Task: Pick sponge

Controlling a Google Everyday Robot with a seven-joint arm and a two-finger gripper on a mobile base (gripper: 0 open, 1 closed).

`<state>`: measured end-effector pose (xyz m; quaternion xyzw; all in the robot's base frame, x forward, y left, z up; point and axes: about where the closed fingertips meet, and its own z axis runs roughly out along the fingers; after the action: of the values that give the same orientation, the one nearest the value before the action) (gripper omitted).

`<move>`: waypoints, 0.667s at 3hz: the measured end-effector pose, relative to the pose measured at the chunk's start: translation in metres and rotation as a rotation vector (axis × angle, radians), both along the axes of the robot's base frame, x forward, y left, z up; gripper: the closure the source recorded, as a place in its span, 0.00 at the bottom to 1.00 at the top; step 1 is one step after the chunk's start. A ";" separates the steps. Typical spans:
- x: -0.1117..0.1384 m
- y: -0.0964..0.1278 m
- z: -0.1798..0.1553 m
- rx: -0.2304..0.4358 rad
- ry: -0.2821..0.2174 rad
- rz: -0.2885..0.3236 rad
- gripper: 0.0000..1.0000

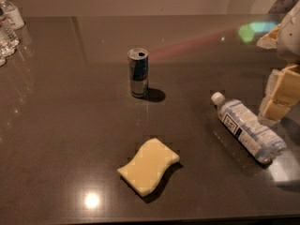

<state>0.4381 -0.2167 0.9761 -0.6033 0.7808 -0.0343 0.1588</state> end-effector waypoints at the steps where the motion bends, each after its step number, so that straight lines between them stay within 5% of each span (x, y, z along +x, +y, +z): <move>1: 0.000 0.000 0.000 0.000 0.000 0.000 0.00; 2: 0.000 0.004 0.001 0.019 0.011 0.015 0.00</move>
Offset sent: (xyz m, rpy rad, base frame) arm -0.0014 0.0085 -0.0034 0.0459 0.0545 0.0384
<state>0.4380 -0.2124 0.9772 -0.6079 0.7773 -0.0221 0.1605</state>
